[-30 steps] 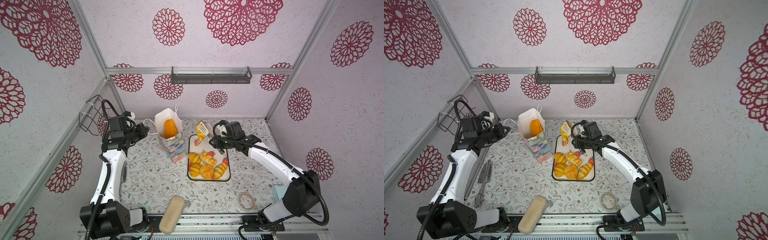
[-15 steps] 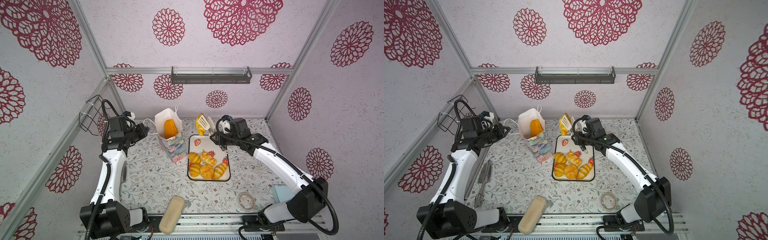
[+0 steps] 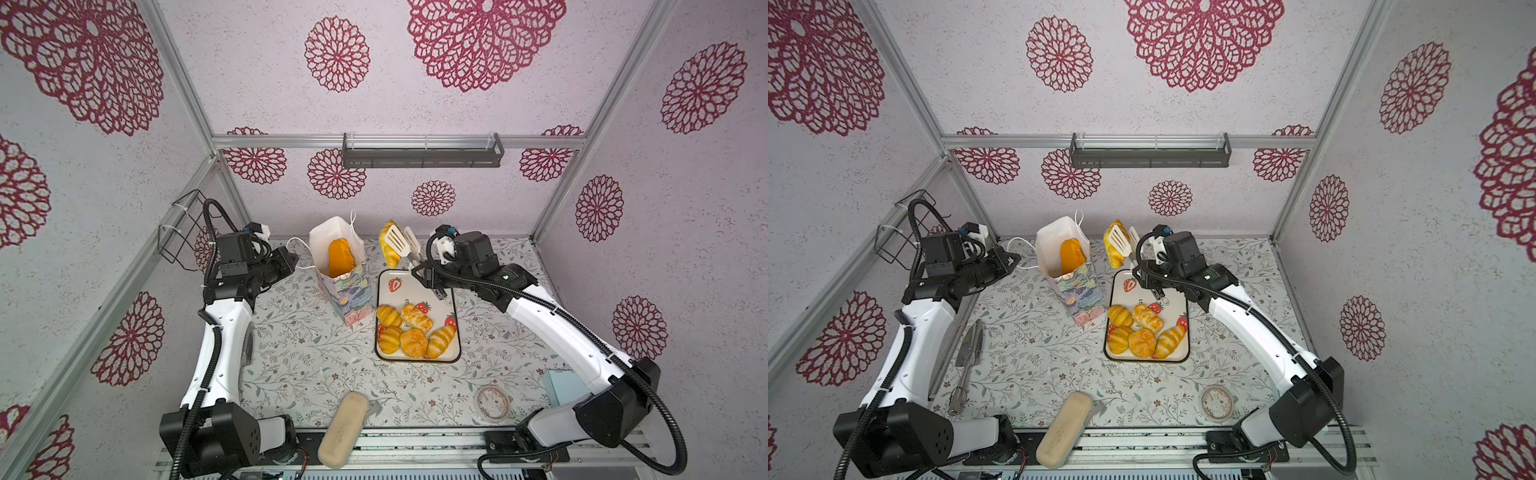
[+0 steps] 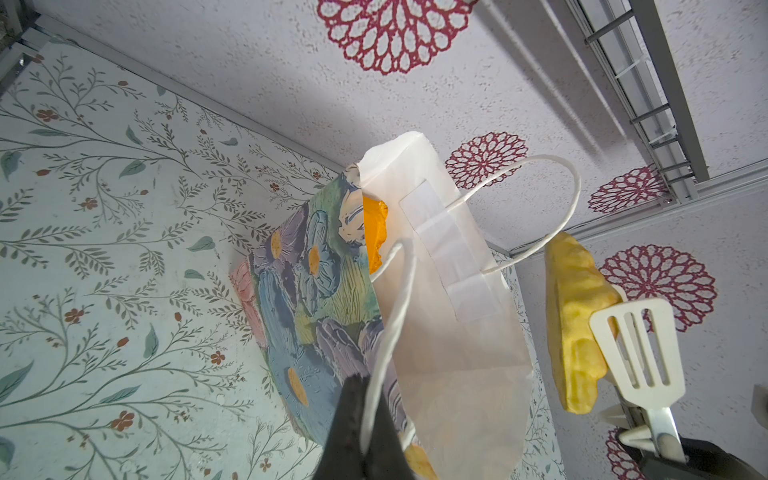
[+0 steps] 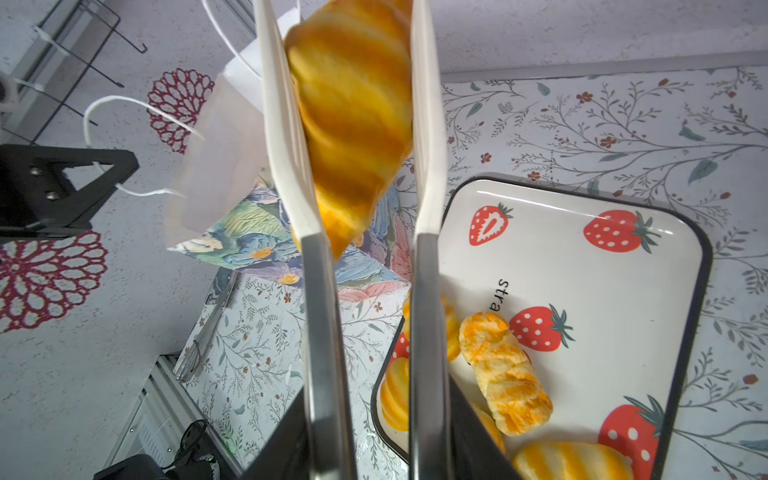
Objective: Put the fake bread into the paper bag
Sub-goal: 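Lift the croissant with the tongs and carry it over the paper bag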
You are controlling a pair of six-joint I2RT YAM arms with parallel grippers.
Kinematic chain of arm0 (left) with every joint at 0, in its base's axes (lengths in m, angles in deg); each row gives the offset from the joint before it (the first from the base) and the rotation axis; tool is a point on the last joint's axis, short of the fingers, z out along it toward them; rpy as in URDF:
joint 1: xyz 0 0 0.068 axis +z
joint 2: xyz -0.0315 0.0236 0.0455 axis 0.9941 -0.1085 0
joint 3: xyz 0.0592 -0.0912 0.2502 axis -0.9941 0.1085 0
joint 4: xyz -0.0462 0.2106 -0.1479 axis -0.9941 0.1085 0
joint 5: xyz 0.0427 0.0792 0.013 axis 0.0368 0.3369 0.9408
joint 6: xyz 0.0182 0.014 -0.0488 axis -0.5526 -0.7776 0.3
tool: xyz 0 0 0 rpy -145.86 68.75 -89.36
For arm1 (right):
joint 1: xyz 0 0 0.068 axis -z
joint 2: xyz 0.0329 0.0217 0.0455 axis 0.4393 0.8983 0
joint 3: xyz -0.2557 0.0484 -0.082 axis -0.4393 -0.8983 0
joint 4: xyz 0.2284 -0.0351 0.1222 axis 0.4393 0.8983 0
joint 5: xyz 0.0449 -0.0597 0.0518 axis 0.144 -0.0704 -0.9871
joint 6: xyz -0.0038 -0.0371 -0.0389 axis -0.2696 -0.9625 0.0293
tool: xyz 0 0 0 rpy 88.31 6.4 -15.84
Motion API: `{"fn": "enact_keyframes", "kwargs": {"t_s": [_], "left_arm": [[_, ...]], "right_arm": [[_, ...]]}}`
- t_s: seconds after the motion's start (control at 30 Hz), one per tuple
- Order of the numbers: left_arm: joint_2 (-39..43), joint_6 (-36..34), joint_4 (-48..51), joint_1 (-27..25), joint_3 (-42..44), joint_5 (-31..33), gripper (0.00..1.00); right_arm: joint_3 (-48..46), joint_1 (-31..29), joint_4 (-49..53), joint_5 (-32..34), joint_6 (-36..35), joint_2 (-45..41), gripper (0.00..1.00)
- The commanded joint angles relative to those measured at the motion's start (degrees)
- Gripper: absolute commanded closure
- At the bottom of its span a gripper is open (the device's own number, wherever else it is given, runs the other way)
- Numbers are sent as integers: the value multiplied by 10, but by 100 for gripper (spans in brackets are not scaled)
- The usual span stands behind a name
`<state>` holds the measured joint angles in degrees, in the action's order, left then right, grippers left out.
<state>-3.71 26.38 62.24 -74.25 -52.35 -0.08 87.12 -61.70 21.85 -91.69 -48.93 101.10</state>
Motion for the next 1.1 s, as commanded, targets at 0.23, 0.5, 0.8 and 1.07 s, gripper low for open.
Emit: {"fn": "enact_keyframes", "kwargs": {"t_s": [0.23, 0.5, 0.8, 1.07], "left_arm": [[1, 1, -3, -2, 6, 1, 100], [2, 1, -3, -1, 6, 0, 100], [0, 1, -3, 0, 6, 0, 100], [-1, 1, -3, 0, 6, 0, 100]], "right_arm": [[73, -44, -2, 9, -38, 5, 58], [111, -64, 5, 5, -48, 32, 58], [153, -84, 12, 5, -59, 67, 58], [192, -100, 20, -1, -67, 99, 58]]}}
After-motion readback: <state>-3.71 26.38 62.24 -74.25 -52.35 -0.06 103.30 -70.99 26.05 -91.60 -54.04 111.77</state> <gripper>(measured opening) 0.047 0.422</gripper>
